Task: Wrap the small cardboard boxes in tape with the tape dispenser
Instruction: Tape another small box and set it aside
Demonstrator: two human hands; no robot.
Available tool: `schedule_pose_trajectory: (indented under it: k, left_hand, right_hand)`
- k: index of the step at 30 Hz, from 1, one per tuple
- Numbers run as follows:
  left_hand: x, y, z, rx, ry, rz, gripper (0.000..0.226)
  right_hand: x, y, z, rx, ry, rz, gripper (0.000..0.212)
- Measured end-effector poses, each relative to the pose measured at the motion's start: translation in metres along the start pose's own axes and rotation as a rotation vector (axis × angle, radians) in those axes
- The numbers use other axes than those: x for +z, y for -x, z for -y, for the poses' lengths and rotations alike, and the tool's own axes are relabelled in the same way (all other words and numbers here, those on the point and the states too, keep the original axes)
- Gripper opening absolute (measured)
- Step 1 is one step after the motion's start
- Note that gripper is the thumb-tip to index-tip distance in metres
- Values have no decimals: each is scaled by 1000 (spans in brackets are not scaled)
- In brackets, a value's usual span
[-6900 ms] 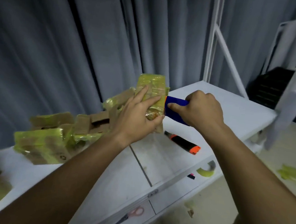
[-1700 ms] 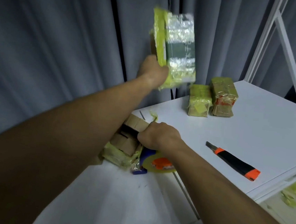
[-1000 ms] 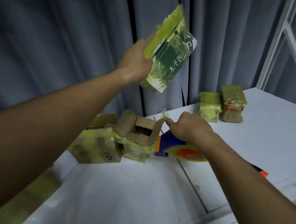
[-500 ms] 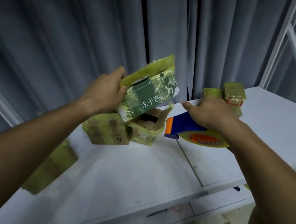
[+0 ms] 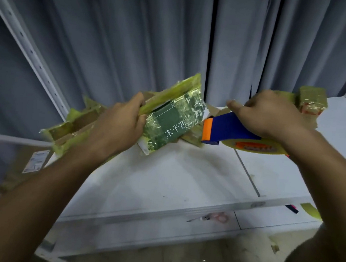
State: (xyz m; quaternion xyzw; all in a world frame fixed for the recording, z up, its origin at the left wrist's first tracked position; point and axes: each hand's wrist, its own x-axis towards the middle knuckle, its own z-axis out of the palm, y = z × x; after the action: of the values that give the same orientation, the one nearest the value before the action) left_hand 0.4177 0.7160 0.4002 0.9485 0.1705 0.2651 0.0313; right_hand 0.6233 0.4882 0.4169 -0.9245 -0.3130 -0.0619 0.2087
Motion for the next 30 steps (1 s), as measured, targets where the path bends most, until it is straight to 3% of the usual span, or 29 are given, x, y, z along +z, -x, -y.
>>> schedule_pose_trajectory:
  k: [18,27,30]
  left_hand:
    - [64,92,38,-208,75,-9,14]
    - [80,102,44,-125,214,100,13]
    - [89,104,37,-141,239,162,33]
  right_hand:
    - [68,21,64,-93,-100,-131,40]
    - [61,26,43,2,-95,-255,54]
    - [57,27,34,1,-140,-309,63]
